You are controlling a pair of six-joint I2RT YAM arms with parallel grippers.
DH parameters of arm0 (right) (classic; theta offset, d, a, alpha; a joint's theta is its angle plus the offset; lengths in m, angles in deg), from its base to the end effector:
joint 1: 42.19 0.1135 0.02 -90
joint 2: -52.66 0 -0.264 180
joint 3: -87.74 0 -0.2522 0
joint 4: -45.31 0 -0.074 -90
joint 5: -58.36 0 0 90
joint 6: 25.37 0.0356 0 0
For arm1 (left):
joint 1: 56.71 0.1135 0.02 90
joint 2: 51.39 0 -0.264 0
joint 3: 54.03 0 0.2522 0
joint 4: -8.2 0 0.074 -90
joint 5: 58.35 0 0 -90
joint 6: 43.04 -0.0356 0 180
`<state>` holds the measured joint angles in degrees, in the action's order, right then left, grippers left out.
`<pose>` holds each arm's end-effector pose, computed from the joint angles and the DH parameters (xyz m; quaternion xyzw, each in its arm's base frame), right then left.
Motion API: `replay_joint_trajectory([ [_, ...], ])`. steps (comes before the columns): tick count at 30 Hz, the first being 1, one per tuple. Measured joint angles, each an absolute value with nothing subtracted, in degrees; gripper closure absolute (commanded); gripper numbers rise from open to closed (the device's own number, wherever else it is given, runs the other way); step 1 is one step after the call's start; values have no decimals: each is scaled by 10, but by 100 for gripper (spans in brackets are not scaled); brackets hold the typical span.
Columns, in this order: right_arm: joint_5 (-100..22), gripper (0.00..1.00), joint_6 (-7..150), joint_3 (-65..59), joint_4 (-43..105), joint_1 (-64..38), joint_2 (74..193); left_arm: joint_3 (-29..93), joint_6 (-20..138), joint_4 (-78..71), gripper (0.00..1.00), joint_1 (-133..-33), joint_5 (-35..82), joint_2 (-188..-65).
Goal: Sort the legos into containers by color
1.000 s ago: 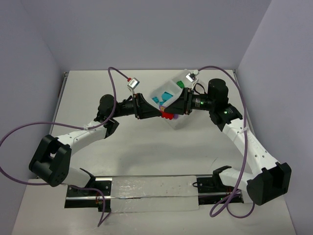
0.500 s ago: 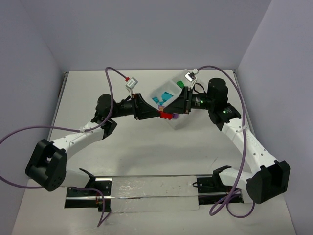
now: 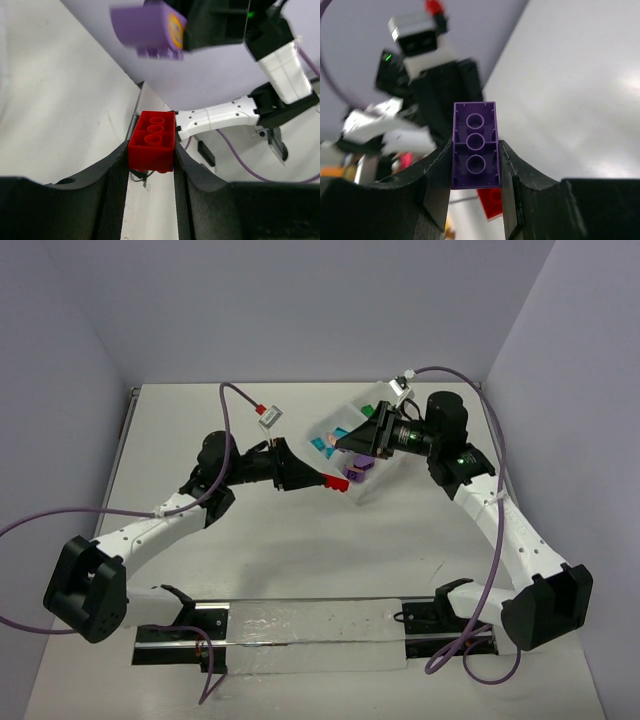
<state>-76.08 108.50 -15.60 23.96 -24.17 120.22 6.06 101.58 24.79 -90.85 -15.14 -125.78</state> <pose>0.2447 0.1058 0.3763 -0.0701 0.7555 0.5513 0.3469 0.2268 -0.1852 0.3094 0.1687 0.6766 -0.6595 0.2806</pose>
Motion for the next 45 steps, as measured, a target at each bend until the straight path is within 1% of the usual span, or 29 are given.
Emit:
replay_joint_trajectory([
  [3, -649, 100, 1036, -138, 172, -243, 1194, 62, 987, 176, 100, -906, -118, -1229],
  [7, -540, 100, 992, -137, 108, -244, 1191, 70, 962, 68, 100, -894, -59, -1191],
  [11, -467, 100, 962, -137, 72, -245, 1222, 111, 949, -43, 100, -872, 23, -1175],
  [14, -437, 100, 948, -135, 57, -245, 1266, 151, 941, -106, 100, -867, 75, -1179],
  [15, -430, 98, 945, -134, 52, -245, 1281, 169, 938, -120, 100, -866, 86, -1183],
  [22, -401, 84, 926, -88, 27, -244, 1376, 272, 912, -183, 100, -866, 134, -1245],
  [26, -388, 69, 917, -62, 26, -244, 1419, 291, 910, -196, 100, -866, 135, -1281],
  [28, -382, 67, 913, -50, 13, -244, 1436, 298, 911, -205, 100, -865, 132, -1296],
  [29, -380, 64, 911, -38, 7, -244, 1448, 307, 913, -207, 100, -865, 128, -1308],
  [30, -377, 57, 909, -25, 5, -244, 1462, 319, 913, -207, 100, -865, 124, -1323],
  [32, -367, 51, 906, -6, 6, -244, 1487, 343, 913, -207, 100, -864, 116, -1350],
  [34, -359, 41, 903, 0, 2, -244, 1501, 365, 914, -207, 100, -863, 110, -1375],
  [38, -348, 30, 897, 7, -19, -244, 1506, 405, 914, -213, 100, -862, 101, -1411],
  [40, -341, 27, 896, 15, -27, -244, 1506, 424, 914, -212, 100, -861, 96, -1426],
  [45, -324, 27, 895, 29, -33, -244, 1505, 442, 916, -209, 100, -861, 80, -1447],
])
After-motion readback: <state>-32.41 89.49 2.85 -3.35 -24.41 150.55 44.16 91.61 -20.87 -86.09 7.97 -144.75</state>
